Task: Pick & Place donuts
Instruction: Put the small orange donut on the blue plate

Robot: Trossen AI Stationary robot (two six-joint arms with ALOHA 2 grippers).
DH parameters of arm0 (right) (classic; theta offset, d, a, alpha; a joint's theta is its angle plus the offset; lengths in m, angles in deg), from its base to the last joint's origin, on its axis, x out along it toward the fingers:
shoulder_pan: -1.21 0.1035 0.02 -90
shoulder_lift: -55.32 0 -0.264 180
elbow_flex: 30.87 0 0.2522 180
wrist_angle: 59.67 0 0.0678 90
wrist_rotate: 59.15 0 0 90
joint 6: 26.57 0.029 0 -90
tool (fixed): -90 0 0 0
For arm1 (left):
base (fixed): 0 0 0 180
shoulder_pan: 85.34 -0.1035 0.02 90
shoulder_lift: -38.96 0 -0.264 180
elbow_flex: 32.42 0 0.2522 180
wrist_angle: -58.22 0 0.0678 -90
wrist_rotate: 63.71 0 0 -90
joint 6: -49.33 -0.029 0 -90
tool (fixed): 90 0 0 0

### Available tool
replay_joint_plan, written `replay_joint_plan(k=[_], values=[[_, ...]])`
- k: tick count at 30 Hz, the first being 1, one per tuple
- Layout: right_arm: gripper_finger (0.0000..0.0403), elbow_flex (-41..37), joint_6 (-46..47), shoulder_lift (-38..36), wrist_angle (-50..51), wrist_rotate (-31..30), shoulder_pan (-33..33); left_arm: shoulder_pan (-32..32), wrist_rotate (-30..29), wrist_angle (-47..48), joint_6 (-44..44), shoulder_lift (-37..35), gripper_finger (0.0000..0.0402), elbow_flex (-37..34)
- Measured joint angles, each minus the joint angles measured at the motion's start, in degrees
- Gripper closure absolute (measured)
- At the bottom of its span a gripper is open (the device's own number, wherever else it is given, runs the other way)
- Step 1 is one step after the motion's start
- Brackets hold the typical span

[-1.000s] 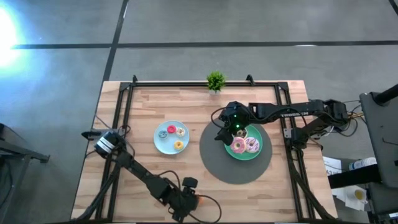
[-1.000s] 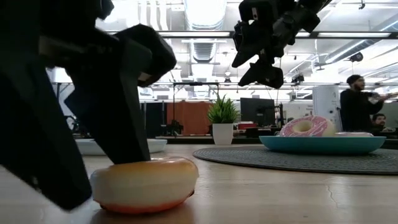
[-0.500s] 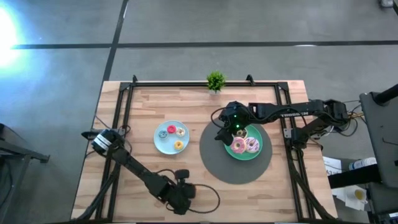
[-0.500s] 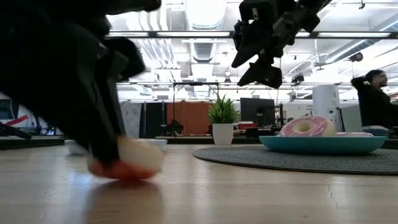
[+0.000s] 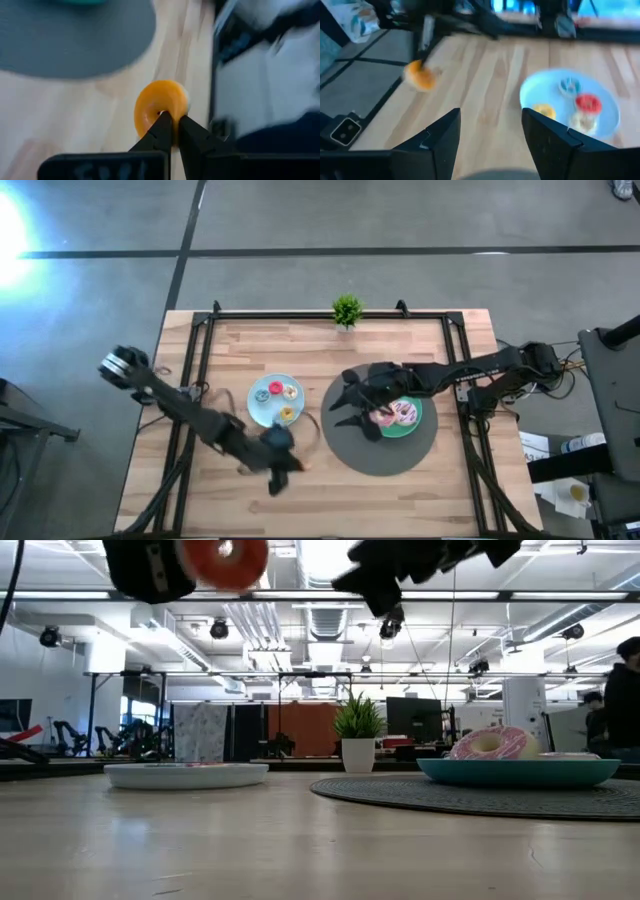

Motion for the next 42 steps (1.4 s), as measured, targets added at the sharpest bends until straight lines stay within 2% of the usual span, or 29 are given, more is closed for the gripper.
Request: replay_joint_plan(k=[4, 9, 15, 19, 27, 35, 42], values=[[0.02, 1.1, -4.5, 0.1, -1.9, -1.4, 1.9, -3.1, -4.1, -9.9, 1.3, -9.8, 0.0401, -8.4], [0.0199, 3.8, -8.4, 1.1, -2.0, -1.6, 3.8, -7.1, -6.7, -10.3, -0.9, -15.0, 0.0401, -12.2], [0.0199, 8.4, -9.9, 5.4, -1.8, -1.8, 3.9, -12.4, 0.1, -13.7, -4.6, -15.1, 0.0401, -11.9], [0.0199, 11.0, -10.5, 7.4, -1.0, -2.7, 3.9, -13.4, 2.9, -13.6, -5.4, -15.1, 0.0402, -11.4], [0.0199, 12.8, -12.2, 9.3, 1.4, -3.4, 3.9, -13.4, 4.4, -12.7, -4.5, -14.9, 0.0401, -11.7], [0.02, 13.3, -12.8, 9.6, 2.0, -9.0, 3.8, -13.4, 6.2, -10.9, -4.5, -14.9, 0.0401, -11.9], [0.0199, 13.3, -12.7, 9.5, 2.0, -9.0, 4.1, -13.8, 6.3, -10.4, -5.5, -14.9, 0.0401, -11.9]])
